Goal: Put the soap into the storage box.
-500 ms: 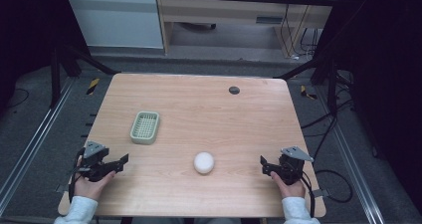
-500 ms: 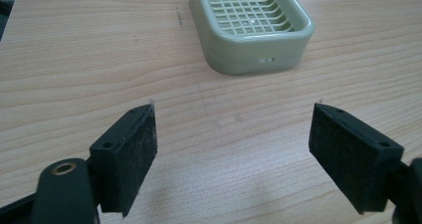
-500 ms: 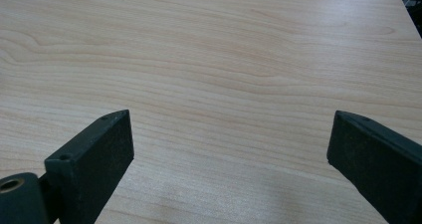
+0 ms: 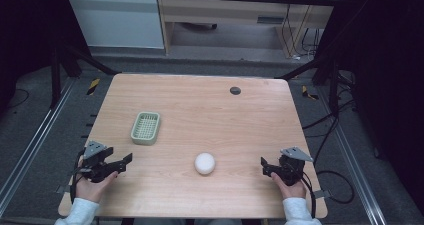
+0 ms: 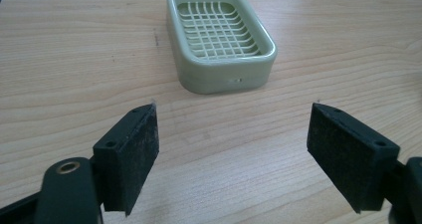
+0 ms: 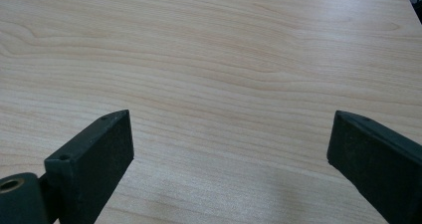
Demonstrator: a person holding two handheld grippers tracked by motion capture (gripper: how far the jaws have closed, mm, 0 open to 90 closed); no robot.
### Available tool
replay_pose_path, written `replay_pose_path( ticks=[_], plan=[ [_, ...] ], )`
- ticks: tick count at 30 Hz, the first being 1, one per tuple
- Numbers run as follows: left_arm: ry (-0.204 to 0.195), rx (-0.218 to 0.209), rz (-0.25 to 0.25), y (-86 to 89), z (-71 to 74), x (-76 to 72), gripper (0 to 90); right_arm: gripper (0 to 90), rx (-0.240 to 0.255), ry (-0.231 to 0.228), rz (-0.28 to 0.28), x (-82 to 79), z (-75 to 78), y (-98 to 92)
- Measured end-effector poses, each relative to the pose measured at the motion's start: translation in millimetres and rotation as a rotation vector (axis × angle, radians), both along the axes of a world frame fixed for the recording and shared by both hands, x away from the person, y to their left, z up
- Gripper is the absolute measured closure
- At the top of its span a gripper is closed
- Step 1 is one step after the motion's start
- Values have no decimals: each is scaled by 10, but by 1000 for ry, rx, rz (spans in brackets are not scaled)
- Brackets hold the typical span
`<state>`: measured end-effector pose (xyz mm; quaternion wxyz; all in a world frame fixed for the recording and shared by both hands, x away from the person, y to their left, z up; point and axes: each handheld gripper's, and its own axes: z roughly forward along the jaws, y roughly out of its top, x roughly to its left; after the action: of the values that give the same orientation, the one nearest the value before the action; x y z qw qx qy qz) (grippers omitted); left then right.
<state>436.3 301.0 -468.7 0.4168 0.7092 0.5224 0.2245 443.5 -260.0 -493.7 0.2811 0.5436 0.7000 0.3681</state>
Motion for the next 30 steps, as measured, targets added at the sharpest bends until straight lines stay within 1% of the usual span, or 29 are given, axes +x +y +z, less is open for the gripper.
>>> replay_pose_path(
  ticks=[2, 4, 5, 8, 13, 14, 18, 19, 20, 24, 30],
  plan=[
    [-3, -5, -10, -21, 23, -2, 203, 47, -3, -2, -1, -1, 0, 2],
    [-8, -2, -9, -23, 36, -3, 203, 46, -2, 1, -1, 0, 0, 0],
    [-13, -18, -11, -37, 57, -7, 203, 47, -1, 1, -1, 0, 0, 1],
    [-18, -19, -15, -56, 73, -10, 203, 46, 1, 5, 1, 0, -1, 4],
    [-18, -19, -39, -124, 102, -6, 203, 46, 0, 7, 1, 5, -2, 10],
    [-22, -11, -45, -139, 112, -7, 203, 46, 0, 7, 1, 5, -2, 10],
    [-33, -7, -66, -218, 155, -18, 203, 46, -6, 5, 4, 9, -6, 11],
    [-39, -8, -78, -264, 177, -25, 203, 46, -5, 5, 4, 9, -5, 12],
    [-39, -8, -78, -264, 177, -25, 203, 46, -5, 5, 4, 9, -5, 12],
    [-50, 6, -99, -348, 210, -31, 209, 46, -8, 7, 7, 11, -9, 15],
    [-48, 21, -119, -448, 237, -28, 228, 46, -1, 10, 4, 14, -6, 10]
  ],
)
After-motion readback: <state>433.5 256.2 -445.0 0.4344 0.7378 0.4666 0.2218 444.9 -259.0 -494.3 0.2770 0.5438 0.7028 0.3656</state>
